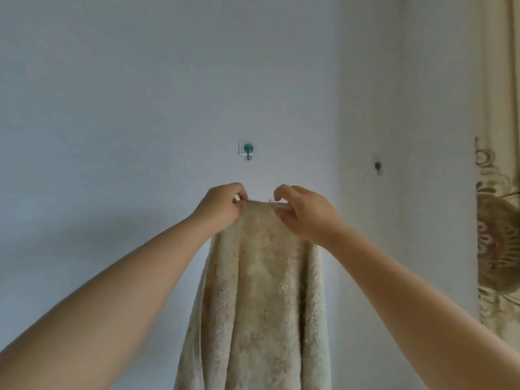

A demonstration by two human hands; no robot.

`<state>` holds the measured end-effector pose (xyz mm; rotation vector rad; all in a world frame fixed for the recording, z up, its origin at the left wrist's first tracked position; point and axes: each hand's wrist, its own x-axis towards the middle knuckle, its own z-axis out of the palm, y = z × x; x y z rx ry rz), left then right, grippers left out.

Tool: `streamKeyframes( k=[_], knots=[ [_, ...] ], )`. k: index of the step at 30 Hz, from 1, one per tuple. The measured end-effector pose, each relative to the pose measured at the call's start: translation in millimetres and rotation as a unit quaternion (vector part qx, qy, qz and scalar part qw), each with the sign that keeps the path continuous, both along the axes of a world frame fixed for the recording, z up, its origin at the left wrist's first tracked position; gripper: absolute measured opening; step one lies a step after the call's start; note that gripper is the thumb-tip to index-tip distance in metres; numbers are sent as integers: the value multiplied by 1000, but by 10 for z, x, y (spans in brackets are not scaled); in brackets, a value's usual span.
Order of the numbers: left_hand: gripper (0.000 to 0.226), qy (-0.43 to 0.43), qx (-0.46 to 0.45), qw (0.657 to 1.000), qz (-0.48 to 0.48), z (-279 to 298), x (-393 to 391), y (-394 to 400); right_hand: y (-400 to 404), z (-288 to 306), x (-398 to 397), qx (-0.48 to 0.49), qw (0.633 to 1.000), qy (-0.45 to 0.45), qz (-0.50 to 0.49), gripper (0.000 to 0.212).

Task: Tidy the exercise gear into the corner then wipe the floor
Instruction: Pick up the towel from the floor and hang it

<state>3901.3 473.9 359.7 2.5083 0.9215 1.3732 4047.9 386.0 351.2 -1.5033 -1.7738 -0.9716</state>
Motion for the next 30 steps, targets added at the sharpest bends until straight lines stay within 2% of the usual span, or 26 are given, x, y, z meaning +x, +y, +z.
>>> streamKeyframes(
  k=[2,7,11,13,15,17,20,22,24,28,30],
  knots=[
    [15,-13,-7,1000,24,128,101,263,337,91,156,41,997,-58,36,27],
    [13,8,22,998,62,383,387,690,1050,340,552,87,992,3,91,29],
    [13,-27,19,998,50,607,559,1012,1515,587,750,135,982,25,131,30],
    [20,-58,1,998,37,726,619,1198,1730,710,857,158,976,20,151,32],
    [22,-77,0,995,58,861,696,1362,1916,820,941,143,976,-8,167,33],
    [8,-81,33,990,114,1007,823,1501,2080,924,1009,130,977,-39,163,33],
    [14,-126,106,972,168,1249,1034,1629,2254,1089,1099,96,989,-38,106,36],
    [6,-134,139,962,194,1379,1161,1666,2330,1165,1132,100,991,-45,81,37],
    [17,-133,159,954,218,1443,1268,1735,2397,1203,1176,102,991,-55,69,35],
    [18,-123,178,942,256,1382,1420,1820,2416,1131,1225,69,994,-59,61,35],
    [29,-124,176,941,262,1308,1430,1835,2398,1075,1229,52,995,-55,65,35]
  ],
)
